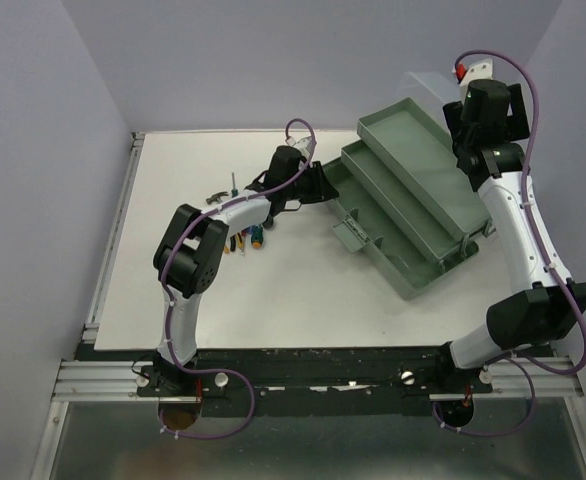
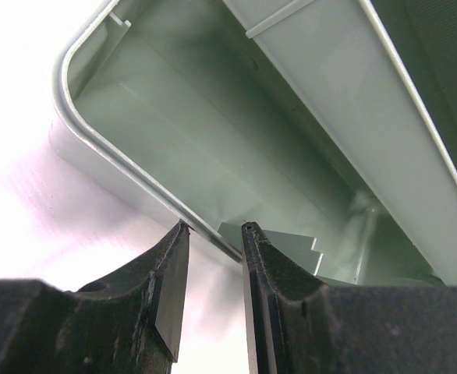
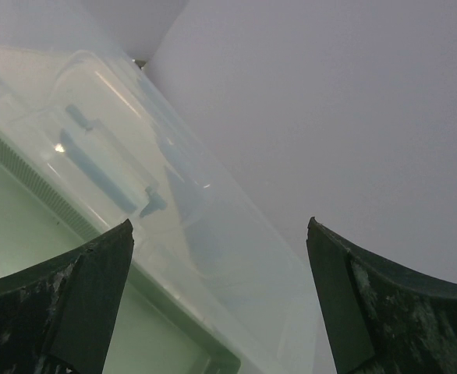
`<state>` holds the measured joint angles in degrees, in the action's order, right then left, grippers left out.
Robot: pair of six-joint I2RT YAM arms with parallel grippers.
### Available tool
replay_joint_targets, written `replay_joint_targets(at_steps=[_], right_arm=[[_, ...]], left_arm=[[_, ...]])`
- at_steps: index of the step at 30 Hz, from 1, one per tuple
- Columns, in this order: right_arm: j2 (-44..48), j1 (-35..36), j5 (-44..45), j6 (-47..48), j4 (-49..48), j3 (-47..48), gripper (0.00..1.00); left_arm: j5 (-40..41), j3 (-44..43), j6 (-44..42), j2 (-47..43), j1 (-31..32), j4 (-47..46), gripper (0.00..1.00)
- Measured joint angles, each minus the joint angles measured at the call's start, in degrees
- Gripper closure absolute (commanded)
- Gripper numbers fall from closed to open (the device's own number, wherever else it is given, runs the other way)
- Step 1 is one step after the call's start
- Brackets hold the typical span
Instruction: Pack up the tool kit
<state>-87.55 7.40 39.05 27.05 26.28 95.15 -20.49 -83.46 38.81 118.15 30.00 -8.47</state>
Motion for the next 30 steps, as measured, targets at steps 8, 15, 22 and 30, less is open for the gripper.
replay_joint_targets(at_steps=[8,15,22,30], right_arm=[[-1.29,0.17,-2.05,-0.20,6.93,4.52,0.00],[0.98,0.15,-4.61,-2.14,11.30,5.31,0.00],[9.22,0.50,-12.52,-8.46,16.31,4.90,0.00],[21.22,0.57,-28.87,-17.25,16.92,-3.54,0.00]], left_arm=[[0.13,0.00,0.00,0.00,-0.59,-0.04,0.62],[0.92,-0.15,-0.79,-0.09,-1.44,0.20,0.62],[1.20,-0.17,-1.64,-0.46,-2.32,0.68,0.57],[5.55,-3.69,-10.43,-4.11,-4.15,11.69,0.18]])
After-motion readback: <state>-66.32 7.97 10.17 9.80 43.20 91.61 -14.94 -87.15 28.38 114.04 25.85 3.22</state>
